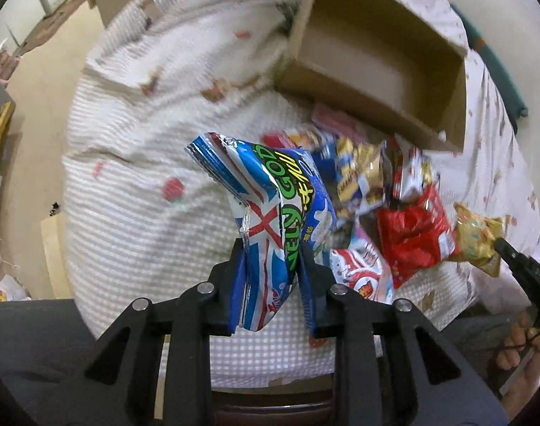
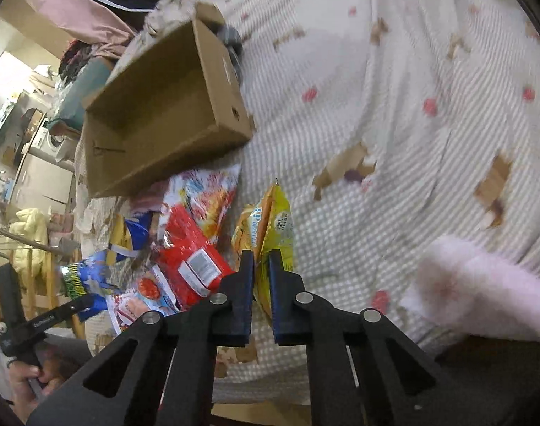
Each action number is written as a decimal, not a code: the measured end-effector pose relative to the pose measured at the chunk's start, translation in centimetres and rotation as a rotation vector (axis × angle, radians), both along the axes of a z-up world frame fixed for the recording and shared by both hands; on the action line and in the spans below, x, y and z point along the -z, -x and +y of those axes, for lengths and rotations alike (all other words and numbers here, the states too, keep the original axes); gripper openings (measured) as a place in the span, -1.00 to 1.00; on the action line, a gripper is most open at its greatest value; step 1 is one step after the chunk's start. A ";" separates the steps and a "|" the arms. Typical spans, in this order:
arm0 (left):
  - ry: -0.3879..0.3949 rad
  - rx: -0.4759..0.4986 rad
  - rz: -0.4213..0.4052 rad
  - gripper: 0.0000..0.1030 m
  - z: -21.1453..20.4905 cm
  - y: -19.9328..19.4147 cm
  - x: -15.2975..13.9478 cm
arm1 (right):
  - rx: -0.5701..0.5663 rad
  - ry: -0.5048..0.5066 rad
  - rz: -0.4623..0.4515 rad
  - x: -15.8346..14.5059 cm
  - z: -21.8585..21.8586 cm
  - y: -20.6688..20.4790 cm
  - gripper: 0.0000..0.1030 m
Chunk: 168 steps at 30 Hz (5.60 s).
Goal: Organize snacks
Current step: 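Carry both bags into the box and open both grippers to release them, then move both grippers back to the snack pile and grasp new bags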
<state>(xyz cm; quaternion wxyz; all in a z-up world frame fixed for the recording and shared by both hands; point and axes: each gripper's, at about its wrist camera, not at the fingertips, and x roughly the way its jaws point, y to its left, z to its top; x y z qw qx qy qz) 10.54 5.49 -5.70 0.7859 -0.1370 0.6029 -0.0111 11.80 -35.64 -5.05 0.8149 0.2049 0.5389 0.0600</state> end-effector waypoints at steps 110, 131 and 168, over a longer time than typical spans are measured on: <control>-0.196 0.206 -0.337 0.66 -7.4 -15.9 -3.8 | -0.171 -0.002 -0.327 -1.8 9.7 -15.7 0.70; -0.172 0.101 -0.311 0.66 -3.8 -10.4 -4.1 | -0.132 -0.017 -0.308 -2.7 8.0 -11.0 0.70; -0.190 0.320 -0.114 0.21 -11.3 -9.1 6.6 | -0.094 -0.021 -0.065 3.0 4.8 -3.7 0.70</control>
